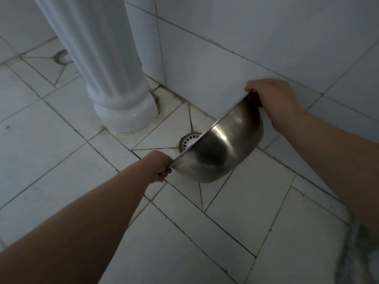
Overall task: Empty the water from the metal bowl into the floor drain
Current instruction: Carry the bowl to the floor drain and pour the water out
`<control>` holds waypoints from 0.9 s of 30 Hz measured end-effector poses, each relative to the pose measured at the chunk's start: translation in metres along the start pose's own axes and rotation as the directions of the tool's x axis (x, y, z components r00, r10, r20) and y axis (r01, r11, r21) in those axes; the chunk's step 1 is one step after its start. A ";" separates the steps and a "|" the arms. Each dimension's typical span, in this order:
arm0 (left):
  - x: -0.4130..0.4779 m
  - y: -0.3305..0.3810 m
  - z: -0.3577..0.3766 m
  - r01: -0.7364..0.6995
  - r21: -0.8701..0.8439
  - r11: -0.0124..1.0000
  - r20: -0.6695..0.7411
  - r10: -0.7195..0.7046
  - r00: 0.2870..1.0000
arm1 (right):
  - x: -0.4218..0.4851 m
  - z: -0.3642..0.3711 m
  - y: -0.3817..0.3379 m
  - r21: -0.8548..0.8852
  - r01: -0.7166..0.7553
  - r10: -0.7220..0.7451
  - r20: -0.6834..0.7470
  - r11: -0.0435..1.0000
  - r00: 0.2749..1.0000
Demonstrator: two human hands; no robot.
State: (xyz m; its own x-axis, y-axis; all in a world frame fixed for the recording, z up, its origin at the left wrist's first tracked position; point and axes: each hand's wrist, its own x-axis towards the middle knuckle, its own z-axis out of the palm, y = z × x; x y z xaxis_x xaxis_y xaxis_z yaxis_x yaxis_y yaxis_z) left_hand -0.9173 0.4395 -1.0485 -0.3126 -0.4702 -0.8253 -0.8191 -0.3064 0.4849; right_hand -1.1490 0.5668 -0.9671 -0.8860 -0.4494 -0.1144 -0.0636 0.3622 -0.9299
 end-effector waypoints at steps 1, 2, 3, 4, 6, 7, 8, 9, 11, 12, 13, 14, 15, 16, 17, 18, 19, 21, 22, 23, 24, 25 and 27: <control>0.001 0.000 -0.002 0.003 -0.012 1.000 -0.001 -0.003 1.000 | 0.000 0.002 -0.001 0.006 0.011 -0.011 0.008 1.000 1.000; 0.002 0.000 -0.003 0.006 -0.026 1.000 -0.002 -0.006 1.000 | 0.001 0.003 -0.002 0.015 0.026 -0.026 0.015 1.000 1.000; 0.003 0.000 -0.005 0.006 -0.041 0.999 -0.001 -0.006 1.000 | 0.001 0.004 -0.003 0.023 0.042 -0.042 0.020 0.999 0.999; 0.005 -0.001 -0.007 0.005 -0.057 0.998 0.004 -0.005 1.000 | 0.001 0.005 -0.003 0.025 0.055 -0.056 0.026 0.998 0.998; 0.008 -0.002 -0.013 0.009 -0.094 0.996 0.029 -0.006 1.000 | 0.001 0.007 -0.005 0.018 0.076 -0.077 0.034 0.997 0.996; 0.010 -0.002 -0.015 0.012 -0.108 0.994 0.044 -0.008 0.999 | 0.001 0.009 -0.006 0.016 0.084 -0.084 0.036 0.996 0.996; 0.012 -0.003 -0.018 0.015 -0.116 0.993 0.059 -0.009 0.998 | 0.001 0.010 -0.006 0.018 0.086 -0.087 0.040 0.996 0.995; 0.014 -0.003 -0.020 0.018 -0.122 0.992 0.072 -0.009 0.997 | 0.002 0.011 -0.007 0.021 0.086 -0.087 0.047 0.996 0.995; 0.017 -0.005 -0.024 0.028 -0.139 0.990 0.094 -0.015 0.995 | 0.002 0.013 -0.008 0.025 0.088 -0.089 0.065 0.996 0.994; 0.018 -0.006 -0.026 0.034 -0.150 0.988 0.104 -0.019 0.994 | 0.002 0.014 -0.009 0.031 0.092 -0.094 0.071 0.995 0.993; 0.020 -0.006 -0.028 0.038 -0.160 0.986 0.113 -0.020 0.993 | 0.003 0.015 -0.010 0.038 0.098 -0.100 0.076 0.995 0.992; 0.021 -0.007 -0.029 0.043 -0.170 0.985 0.123 -0.022 0.992 | 0.003 0.016 -0.011 0.038 0.105 -0.108 0.083 0.994 0.991; 0.022 -0.007 -0.030 0.049 -0.175 0.983 0.132 -0.026 0.991 | 0.003 0.017 -0.012 0.034 0.115 -0.117 0.089 0.993 0.989; 0.022 -0.007 -0.031 0.057 -0.177 0.983 0.140 -0.032 0.990 | 0.003 0.017 -0.013 0.029 0.123 -0.125 0.095 0.992 0.988; 0.023 -0.006 -0.032 0.065 -0.178 0.982 0.148 -0.039 0.988 | 0.004 0.018 -0.014 0.026 0.124 -0.126 0.098 0.992 0.987; 0.023 -0.006 -0.032 0.072 -0.179 0.981 0.156 -0.044 0.987 | 0.004 0.018 -0.015 0.028 0.119 -0.121 0.099 0.993 0.988; 0.023 -0.006 -0.032 0.080 -0.179 0.980 0.163 -0.051 0.985 | 0.004 0.019 -0.016 0.035 0.112 -0.115 0.098 0.993 0.989; 0.024 -0.007 -0.032 0.098 -0.182 0.978 0.176 -0.066 0.982 | 0.003 0.020 -0.018 0.052 0.101 -0.106 0.097 0.994 0.990; 0.024 -0.007 -0.032 0.106 -0.186 0.977 0.185 -0.071 0.980 | 0.003 0.020 -0.019 0.056 0.099 -0.104 0.097 0.994 0.990; 0.024 -0.007 -0.032 0.113 -0.188 0.976 0.195 -0.076 0.978 | 0.002 0.020 -0.019 0.056 0.100 -0.105 0.098 0.993 0.990; 0.024 -0.007 -0.032 0.119 -0.189 0.975 0.204 -0.080 0.976 | 0.001 0.020 -0.020 0.056 0.103 -0.108 0.102 0.993 0.989; 0.023 -0.006 -0.033 0.126 -0.188 0.974 0.210 -0.085 0.974 | 0.000 0.020 -0.020 0.058 0.106 -0.111 0.108 0.993 0.988; 0.023 -0.006 -0.033 0.141 -0.192 0.971 0.227 -0.096 0.969 | -0.002 0.021 -0.022 0.068 0.109 -0.117 0.120 0.992 0.986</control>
State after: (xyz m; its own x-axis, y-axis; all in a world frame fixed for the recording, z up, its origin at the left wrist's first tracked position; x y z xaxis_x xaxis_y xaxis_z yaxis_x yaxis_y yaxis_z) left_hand -0.9035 0.4031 -1.0609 -0.3333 -0.2384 -0.9122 -0.7477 -0.5226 0.4098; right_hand -1.1366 0.5429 -0.9540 -0.8110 -0.5832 -0.0461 -0.1288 0.2549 -0.9584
